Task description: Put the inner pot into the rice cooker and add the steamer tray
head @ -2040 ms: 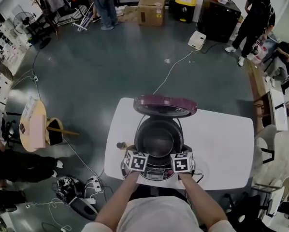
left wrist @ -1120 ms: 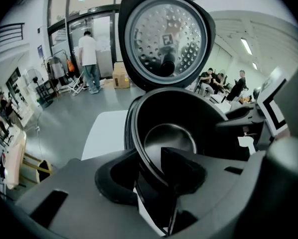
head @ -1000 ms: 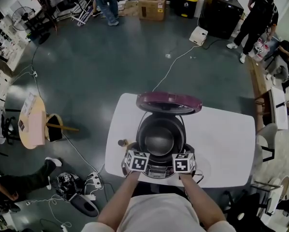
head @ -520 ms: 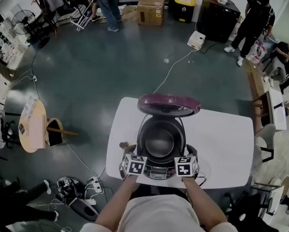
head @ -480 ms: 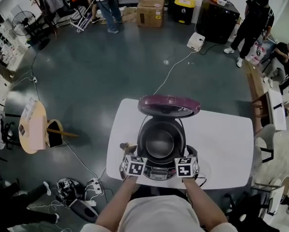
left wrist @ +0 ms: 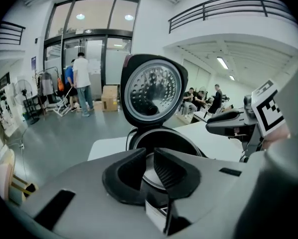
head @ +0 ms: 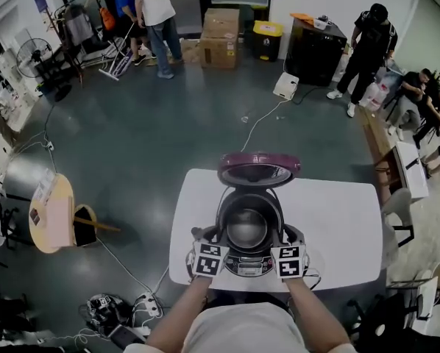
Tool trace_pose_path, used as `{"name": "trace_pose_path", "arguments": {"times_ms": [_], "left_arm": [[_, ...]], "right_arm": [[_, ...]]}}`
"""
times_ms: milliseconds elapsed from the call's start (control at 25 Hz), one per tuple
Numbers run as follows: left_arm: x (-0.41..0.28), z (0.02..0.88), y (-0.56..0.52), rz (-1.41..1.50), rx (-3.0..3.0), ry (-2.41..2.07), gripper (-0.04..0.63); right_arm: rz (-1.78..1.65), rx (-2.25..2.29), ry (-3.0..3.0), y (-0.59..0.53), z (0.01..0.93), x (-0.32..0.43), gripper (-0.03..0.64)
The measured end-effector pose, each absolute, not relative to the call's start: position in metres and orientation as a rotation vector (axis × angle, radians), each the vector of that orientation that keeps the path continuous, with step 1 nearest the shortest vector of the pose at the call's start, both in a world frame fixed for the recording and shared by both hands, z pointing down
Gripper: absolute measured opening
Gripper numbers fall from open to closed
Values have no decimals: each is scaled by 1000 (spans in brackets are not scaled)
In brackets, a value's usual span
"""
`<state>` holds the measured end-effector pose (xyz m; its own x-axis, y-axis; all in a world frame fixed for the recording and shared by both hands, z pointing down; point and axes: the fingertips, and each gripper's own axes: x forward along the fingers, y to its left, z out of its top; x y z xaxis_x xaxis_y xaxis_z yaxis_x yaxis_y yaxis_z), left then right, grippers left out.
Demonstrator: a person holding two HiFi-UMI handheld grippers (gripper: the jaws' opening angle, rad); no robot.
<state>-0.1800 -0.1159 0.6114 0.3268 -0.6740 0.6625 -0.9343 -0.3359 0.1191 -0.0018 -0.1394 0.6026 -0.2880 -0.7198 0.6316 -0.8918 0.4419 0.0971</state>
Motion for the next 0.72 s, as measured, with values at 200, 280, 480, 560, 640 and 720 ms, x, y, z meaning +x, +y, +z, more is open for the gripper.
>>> {"name": "trace_pose_path", "arguments": {"times_ms": [200,280,480,560,640,720], "left_arm": [[-183,578,-102,632,2217,-1403,32],[-184,568,-96,609,2252,-1392,25],[-183,549,-74,577,2329,-1357,15],[-182,542,-68,562,2360,-1344,15],[-181,535,-64,549,2382,-1333,15],[-180,531,-59,539,2395,-1330,15]], "right_arm": [[315,1396,-2146,-116,570,-12,48],[317,1412,-2167,-105,559,-15,34],[318,1441,-2220,-79,534,-17,13],[306,1452,-2248,-71,521,-19,12],[297,1459,-2278,-67,509,-19,12],[291,1457,-2295,-61,502,-17,12]]}}
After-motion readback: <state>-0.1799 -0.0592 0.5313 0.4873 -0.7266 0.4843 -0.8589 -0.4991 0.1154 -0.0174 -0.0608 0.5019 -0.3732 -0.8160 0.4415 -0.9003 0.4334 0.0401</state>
